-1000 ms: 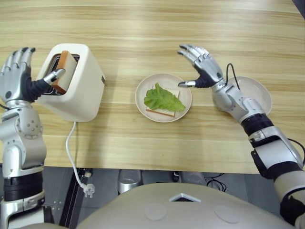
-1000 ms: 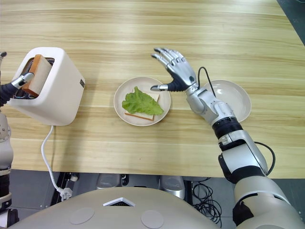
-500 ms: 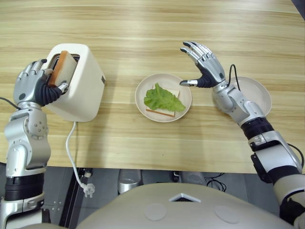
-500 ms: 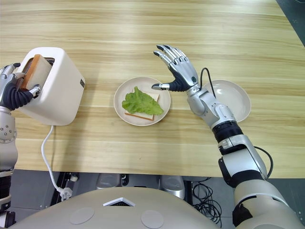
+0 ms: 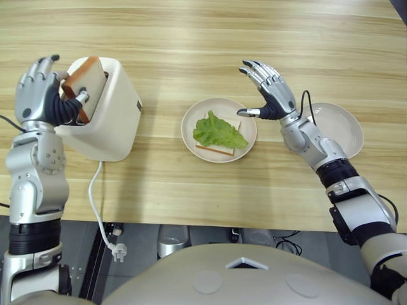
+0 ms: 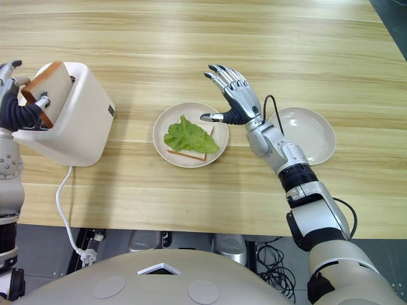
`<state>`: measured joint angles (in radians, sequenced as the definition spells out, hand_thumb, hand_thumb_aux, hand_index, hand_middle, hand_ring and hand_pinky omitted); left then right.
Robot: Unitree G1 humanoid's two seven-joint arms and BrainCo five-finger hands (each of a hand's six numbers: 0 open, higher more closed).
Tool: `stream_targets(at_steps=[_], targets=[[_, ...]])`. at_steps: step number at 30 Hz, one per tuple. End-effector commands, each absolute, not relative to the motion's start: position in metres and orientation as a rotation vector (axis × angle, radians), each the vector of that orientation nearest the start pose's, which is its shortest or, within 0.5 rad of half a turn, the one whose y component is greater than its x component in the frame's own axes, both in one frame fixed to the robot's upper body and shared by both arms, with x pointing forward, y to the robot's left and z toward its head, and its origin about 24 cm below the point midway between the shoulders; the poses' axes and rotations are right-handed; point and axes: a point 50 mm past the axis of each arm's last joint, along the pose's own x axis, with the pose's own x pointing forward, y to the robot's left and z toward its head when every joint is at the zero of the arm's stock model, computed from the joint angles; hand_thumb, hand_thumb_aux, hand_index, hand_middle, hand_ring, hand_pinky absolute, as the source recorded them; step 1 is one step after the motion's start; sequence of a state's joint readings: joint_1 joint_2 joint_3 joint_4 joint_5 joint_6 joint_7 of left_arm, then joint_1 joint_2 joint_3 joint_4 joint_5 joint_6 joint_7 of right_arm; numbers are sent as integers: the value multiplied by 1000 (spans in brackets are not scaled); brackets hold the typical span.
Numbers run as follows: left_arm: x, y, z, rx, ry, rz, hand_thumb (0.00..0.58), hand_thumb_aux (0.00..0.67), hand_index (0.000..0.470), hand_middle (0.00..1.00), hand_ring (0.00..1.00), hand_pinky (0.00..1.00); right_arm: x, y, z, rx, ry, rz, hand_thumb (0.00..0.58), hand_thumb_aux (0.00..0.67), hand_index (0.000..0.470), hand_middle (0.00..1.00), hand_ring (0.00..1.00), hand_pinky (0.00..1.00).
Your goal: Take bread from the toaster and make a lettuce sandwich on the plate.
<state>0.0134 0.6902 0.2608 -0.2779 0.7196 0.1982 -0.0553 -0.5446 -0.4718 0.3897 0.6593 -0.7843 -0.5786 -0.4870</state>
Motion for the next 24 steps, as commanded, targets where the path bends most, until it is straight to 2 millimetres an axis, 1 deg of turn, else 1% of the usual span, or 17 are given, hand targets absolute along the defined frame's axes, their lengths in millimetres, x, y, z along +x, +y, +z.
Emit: stream_targets(at_steps=[1,5,7,10,13,16,19,22,24], targets=[[232,306,206,1417,-178,548,580,670,460,1000,1000,1000,324,-151,76,-1150,-640,249,0,0,0,0,0,0],[234,307,233,1437,-293,708,580,670,460,1000,1000,1000,324,-152,75,-1140,-633,235,0,0,0,0,0,0],[239,299,244,1427,-380,723,580,670,460,1000,1000,1000,324,-153,76,-1129,-641,221,0,0,0,0,0,0],[248,277,253,1387,-512,651,580,670,460,1000,1000,1000,324,-157,81,-1107,-663,187,0,0,0,0,0,0],[259,244,257,1267,-655,473,580,670,460,1000,1000,1000,320,-161,89,-1065,-722,141,0,0,0,0,0,0],[274,206,249,1044,-702,172,580,670,460,1000,1000,1000,313,-167,97,-1025,-794,95,0,0,0,0,0,0],[290,168,229,822,-648,-184,580,670,460,1000,1000,1000,305,-175,103,-1004,-844,48,0,0,0,0,0,0],[312,145,200,680,-491,-448,580,670,460,1000,1000,1000,299,-185,107,-1003,-862,11,0,0,0,0,0,0],[328,136,179,634,-373,-555,580,670,460,1000,1000,1000,295,-192,109,-1004,-864,-4,0,0,0,0,0,0]])
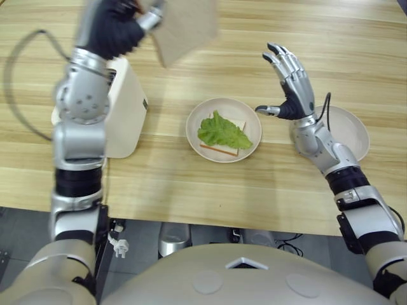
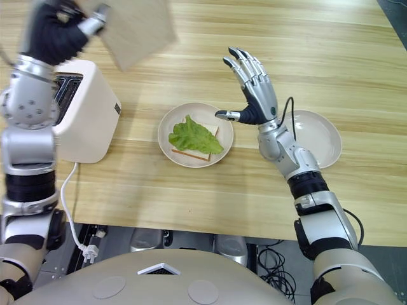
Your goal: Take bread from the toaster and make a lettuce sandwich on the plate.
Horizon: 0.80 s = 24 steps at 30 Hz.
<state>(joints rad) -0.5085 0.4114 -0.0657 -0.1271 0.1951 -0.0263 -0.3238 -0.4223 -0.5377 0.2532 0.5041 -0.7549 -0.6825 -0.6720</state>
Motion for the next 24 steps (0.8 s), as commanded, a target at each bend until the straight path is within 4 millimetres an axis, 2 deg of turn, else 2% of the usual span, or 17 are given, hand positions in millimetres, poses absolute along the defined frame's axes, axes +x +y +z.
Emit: stream_targets(at_steps=[1,5,10,18,24], targets=[[335,132,169,605,-314,-611,580,670,460,1000,1000,1000,293,-194,109,-1002,-866,-5,0,0,0,0,0,0],[358,120,137,559,-122,-750,580,670,460,1000,1000,1000,281,-198,109,-991,-902,31,0,0,0,0,0,0],[370,101,111,565,14,-917,580,670,460,1000,1000,1000,275,-198,104,-999,-903,66,0,0,0,0,0,0],[369,85,76,528,153,-988,580,670,460,1000,1000,1000,273,-186,91,-1016,-871,142,0,0,0,0,0,0],[368,87,70,526,203,-1037,580,670,460,1000,1000,1000,268,-179,82,-1068,-875,235,0,0,0,0,0,0]])
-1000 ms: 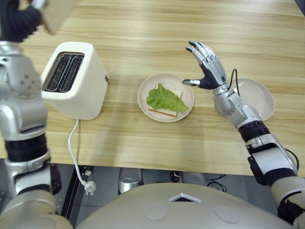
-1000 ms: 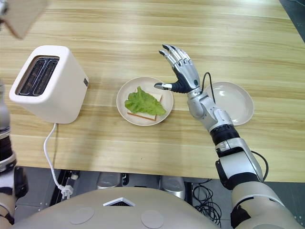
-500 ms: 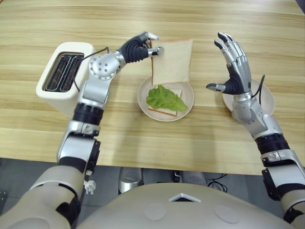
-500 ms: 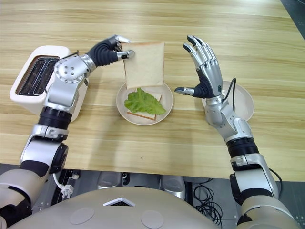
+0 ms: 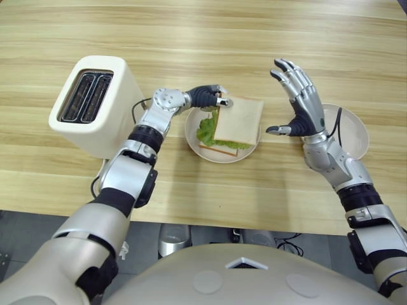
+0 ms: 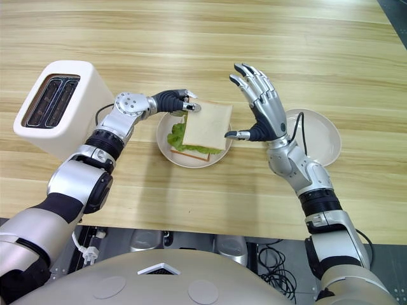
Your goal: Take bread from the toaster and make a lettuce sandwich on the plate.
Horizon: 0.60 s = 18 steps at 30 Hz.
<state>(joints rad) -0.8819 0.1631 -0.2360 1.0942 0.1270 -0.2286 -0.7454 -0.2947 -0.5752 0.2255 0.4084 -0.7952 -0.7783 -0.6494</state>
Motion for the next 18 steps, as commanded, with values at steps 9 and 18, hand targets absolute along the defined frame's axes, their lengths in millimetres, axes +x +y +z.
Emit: stream_targets(at_steps=[9,18], targets=[[378,99,92,506,177,-1035,580,670,460,1000,1000,1000,265,-174,72,-1106,-863,299,0,0,0,0,0,0],[380,106,88,598,231,-1013,580,670,460,1000,1000,1000,264,-171,69,-1109,-856,315,0,0,0,0,0,0]])
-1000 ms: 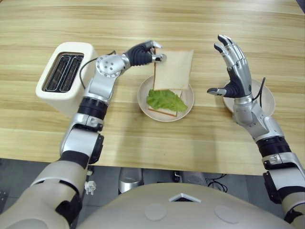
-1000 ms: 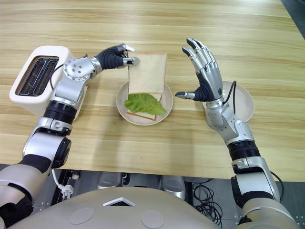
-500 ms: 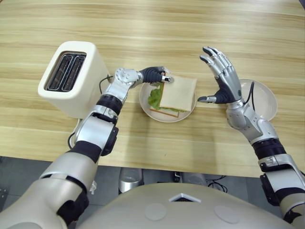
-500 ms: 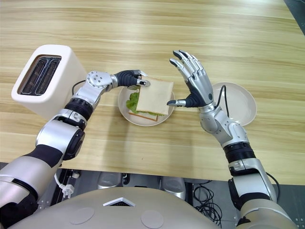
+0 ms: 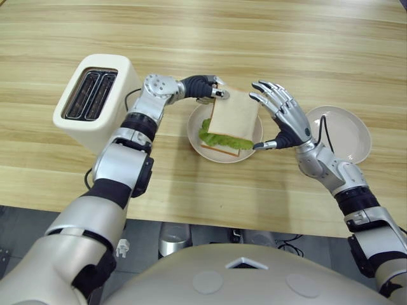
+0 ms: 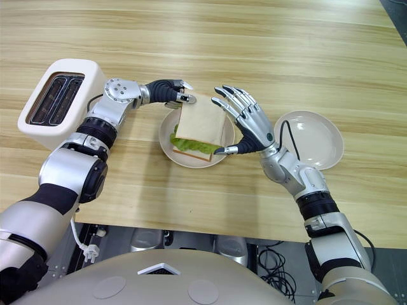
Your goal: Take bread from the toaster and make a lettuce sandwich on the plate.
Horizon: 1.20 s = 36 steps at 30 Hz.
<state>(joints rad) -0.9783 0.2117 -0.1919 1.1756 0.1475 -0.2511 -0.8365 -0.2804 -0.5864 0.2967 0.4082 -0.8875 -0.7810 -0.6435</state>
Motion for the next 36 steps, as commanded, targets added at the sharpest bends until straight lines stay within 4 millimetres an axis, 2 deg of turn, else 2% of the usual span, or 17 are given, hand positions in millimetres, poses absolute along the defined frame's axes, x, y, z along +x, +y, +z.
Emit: stream_targets(at_steps=[1,7,16,22,27,36], targets=[[380,106,86,614,240,-1015,580,670,460,1000,1000,1000,264,-171,68,-1110,-856,318,0,0,0,0,0,0],[375,107,71,691,289,-1018,580,670,460,1000,1000,1000,262,-170,66,-1108,-850,326,0,0,0,0,0,0],[374,101,68,666,293,-1016,580,670,460,1000,1000,1000,262,-167,62,-1117,-843,350,0,0,0,0,0,0],[374,98,68,731,276,-1003,580,670,460,1000,1000,1000,256,-155,39,-1244,-734,599,0,0,0,0,0,0],[374,99,67,773,269,-995,580,670,460,1000,1000,1000,255,-147,23,-1339,-600,723,0,0,0,0,0,0],[373,95,65,846,260,-1006,580,670,460,1000,1000,1000,251,-132,13,-1345,-506,851,0,0,0,0,0,0]])
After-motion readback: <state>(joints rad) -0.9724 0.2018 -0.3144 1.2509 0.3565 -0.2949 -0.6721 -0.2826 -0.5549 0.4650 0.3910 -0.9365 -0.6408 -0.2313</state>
